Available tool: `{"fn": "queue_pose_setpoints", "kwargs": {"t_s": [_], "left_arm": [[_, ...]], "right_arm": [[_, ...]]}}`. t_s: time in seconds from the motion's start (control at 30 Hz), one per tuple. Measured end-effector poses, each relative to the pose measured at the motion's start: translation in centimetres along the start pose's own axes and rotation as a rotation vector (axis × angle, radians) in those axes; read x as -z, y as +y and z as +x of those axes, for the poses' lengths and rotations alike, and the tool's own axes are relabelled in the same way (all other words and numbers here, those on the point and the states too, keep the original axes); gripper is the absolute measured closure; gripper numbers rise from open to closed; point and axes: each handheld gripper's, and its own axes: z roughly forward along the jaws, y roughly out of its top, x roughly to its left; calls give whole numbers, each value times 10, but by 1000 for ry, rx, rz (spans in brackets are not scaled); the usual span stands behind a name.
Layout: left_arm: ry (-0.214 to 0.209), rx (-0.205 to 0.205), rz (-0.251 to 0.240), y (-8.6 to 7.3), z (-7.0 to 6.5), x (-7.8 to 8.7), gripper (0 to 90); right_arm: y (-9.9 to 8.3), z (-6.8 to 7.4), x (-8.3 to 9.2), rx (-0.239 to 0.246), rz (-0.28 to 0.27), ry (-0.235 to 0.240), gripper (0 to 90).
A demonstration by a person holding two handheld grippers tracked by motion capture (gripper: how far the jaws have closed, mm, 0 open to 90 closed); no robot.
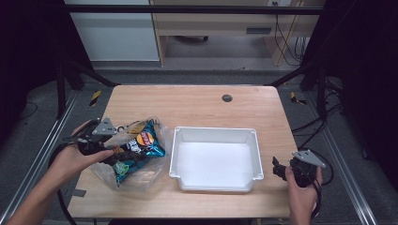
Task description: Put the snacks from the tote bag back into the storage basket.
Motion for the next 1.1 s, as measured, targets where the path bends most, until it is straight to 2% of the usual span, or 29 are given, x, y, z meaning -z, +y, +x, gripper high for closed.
{"fn": "queue_pose_setpoints", "kwargs": {"t_s": [0.13, 0.27, 0.37, 0.5, 0.63, 0.73, 0.83, 1.03, 1.1], "left_arm": [[-26, 1, 19, 8, 1, 1, 58], [-26, -39, 69, 16, 0, -1, 60], [-40, -51, 94, 20, 0, -5, 57], [-52, -47, 125, 25, 3, -11, 52], [-81, -76, 145, 29, 5, -15, 54], [-67, -93, 183, 34, 8, -16, 49], [-68, -100, 198, 37, 9, -15, 52], [-67, -78, 197, 39, 11, -16, 45], [-71, -87, 206, 38, 10, -17, 47]], "right_arm": [[0, 0, 1, -7, -2, -5, 71], [0, 0, 2, -9, -6, -7, 71], [0, 0, 2, -11, -7, -8, 71], [0, 1, 2, -12, -2, -8, 71], [1, 3, 4, -6, -4, -7, 71], [2, 4, 5, -5, -10, -6, 71], [3, 6, 5, -2, -11, 0, 71], [3, 7, 6, -4, -11, -1, 71], [3, 7, 6, -5, -10, -3, 71]]}}
